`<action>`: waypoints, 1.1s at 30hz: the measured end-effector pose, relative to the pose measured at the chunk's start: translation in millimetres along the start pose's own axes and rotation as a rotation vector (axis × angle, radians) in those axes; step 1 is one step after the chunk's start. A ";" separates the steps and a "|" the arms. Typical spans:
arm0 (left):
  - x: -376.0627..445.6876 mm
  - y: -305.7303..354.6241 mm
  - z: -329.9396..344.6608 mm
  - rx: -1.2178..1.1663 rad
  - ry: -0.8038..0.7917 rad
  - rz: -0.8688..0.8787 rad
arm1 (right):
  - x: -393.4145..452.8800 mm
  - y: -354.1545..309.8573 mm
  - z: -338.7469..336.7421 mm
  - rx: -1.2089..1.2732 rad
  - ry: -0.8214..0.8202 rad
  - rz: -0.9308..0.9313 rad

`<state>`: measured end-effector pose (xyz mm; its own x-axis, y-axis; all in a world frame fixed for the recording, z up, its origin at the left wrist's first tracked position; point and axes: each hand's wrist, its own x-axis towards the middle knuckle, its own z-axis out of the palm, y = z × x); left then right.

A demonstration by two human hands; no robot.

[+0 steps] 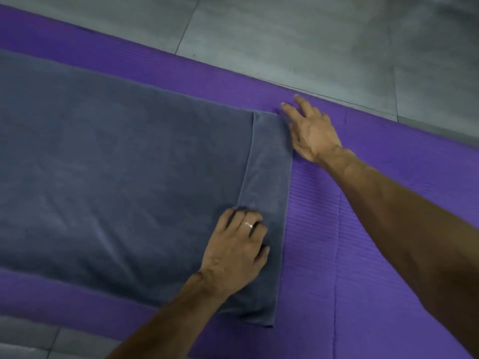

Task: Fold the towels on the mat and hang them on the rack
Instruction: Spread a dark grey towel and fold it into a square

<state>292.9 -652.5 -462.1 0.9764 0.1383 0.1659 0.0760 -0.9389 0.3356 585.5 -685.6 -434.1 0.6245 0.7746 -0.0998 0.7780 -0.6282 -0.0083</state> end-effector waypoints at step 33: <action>-50.0 -123.2 -122.0 -0.599 -0.228 -0.774 | 49.9 -130.2 -55.3 0.285 0.017 -0.113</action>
<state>210.1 -505.3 -398.6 0.7219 0.5210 -0.4556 0.6529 -0.2943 0.6980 519.2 -561.2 -382.9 0.5381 0.8403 -0.0661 0.7932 -0.5313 -0.2974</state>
